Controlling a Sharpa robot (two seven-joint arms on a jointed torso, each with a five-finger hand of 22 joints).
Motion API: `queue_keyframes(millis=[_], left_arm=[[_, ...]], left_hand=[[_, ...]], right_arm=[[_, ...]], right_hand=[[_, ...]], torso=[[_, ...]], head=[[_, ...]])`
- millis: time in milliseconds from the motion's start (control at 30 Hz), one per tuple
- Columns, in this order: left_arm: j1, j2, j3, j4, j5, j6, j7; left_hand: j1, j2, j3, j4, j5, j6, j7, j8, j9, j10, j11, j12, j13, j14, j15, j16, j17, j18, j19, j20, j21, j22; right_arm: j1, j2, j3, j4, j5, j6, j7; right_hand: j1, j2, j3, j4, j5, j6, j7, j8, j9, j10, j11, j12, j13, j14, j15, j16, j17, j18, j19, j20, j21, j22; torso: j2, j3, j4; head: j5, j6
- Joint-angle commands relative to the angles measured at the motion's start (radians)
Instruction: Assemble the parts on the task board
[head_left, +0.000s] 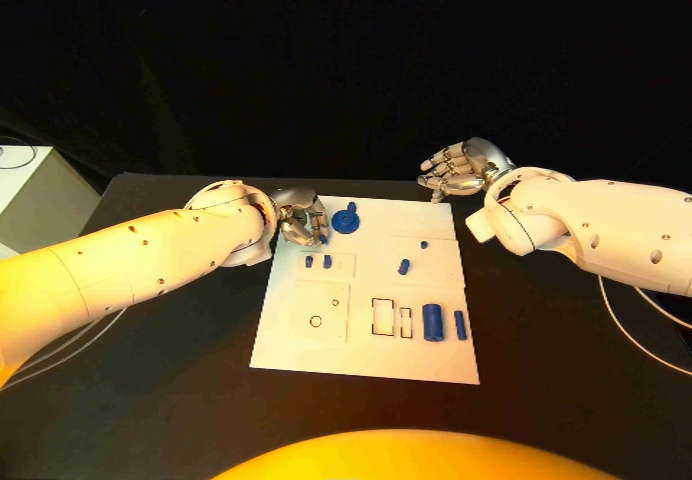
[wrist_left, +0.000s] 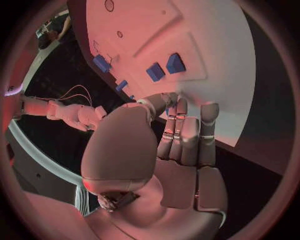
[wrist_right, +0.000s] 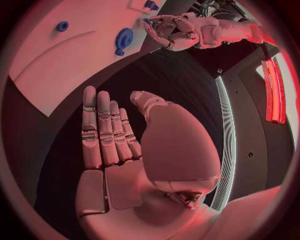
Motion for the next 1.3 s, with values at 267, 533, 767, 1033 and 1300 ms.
queue_keyframes(millis=[267,533,767,1033,1300], left_arm=[[-0.003,-0.004,-0.001,0.007,0.001,0.000,0.003],[-0.006,-0.013,0.001,0.026,0.045,-0.024,0.023],[-0.007,-0.018,0.004,0.035,0.067,-0.041,0.034],[-0.007,-0.028,0.006,0.040,0.075,-0.051,0.031],[-0.007,-0.024,0.006,0.020,0.059,-0.018,0.002]], left_hand=[[-0.004,0.003,-0.005,-0.002,-0.005,0.007,0.000,0.000,0.002,0.008,0.000,-0.006,0.001,0.000,-0.002,0.002,-0.001,-0.009,0.010,-0.001,0.007,0.003],[-0.003,0.005,-0.006,-0.003,-0.005,0.012,0.000,-0.001,0.004,0.012,-0.001,-0.006,0.003,0.005,-0.003,0.005,0.010,-0.011,0.016,-0.002,0.011,0.011],[-0.003,0.005,-0.006,-0.004,-0.005,0.013,-0.001,-0.001,0.005,0.013,-0.001,-0.006,0.003,0.007,-0.004,0.006,0.012,-0.012,0.018,-0.002,0.012,0.014],[-0.002,0.006,-0.007,-0.004,-0.005,0.015,-0.001,-0.001,0.006,0.016,-0.002,-0.006,0.004,0.008,-0.004,0.007,0.014,-0.012,0.021,-0.003,0.014,0.017],[-0.004,0.007,-0.008,-0.004,-0.005,0.017,-0.001,-0.001,0.007,0.017,-0.002,-0.007,0.004,0.007,-0.004,0.006,0.009,-0.011,0.019,-0.004,0.013,0.014]], right_arm=[[-0.001,0.000,0.000,0.000,-0.005,0.007,0.012],[-0.002,0.000,0.000,-0.003,-0.005,0.008,0.012],[-0.003,0.001,0.000,-0.002,-0.005,0.009,0.012],[-0.003,0.000,0.000,-0.002,-0.005,0.010,0.012],[-0.003,0.001,0.000,-0.003,-0.005,0.010,0.012]], right_hand=[[-0.007,0.002,0.006,0.001,0.006,0.007,0.025,0.003,-0.001,0.006,-0.001,-0.004,-0.001,0.001,0.004,-0.006,-0.001,0.008,-0.001,0.001,-0.006,-0.001],[-0.007,0.002,0.006,0.001,0.006,0.007,0.025,0.003,-0.001,0.006,-0.001,-0.004,-0.001,0.001,0.004,-0.006,-0.001,0.008,-0.001,0.001,-0.006,-0.001],[-0.007,0.002,0.006,0.001,0.006,0.007,0.025,0.003,-0.001,0.006,-0.001,-0.004,-0.001,0.001,0.004,-0.006,-0.001,0.008,-0.001,0.001,-0.006,-0.001],[-0.007,0.002,0.006,0.001,0.006,0.007,0.025,0.003,-0.001,0.006,-0.001,-0.004,-0.001,0.001,0.004,-0.006,-0.001,0.008,-0.001,0.001,-0.006,-0.001],[-0.007,0.002,0.006,0.001,0.006,0.007,0.025,0.003,-0.001,0.006,-0.001,-0.004,-0.001,0.001,0.004,-0.006,-0.001,0.008,-0.001,0.001,-0.006,-0.001]], torso=[[0.000,-0.0008,0.0008],[0.000,-0.0001,0.0001],[0.000,-0.0006,0.0006],[0.000,-0.0001,0.0006],[0.000,-0.0002,0.0016]], head=[[0.001,0.000],[0.002,0.001],[0.001,0.001],[0.001,0.002],[0.003,0.000]])
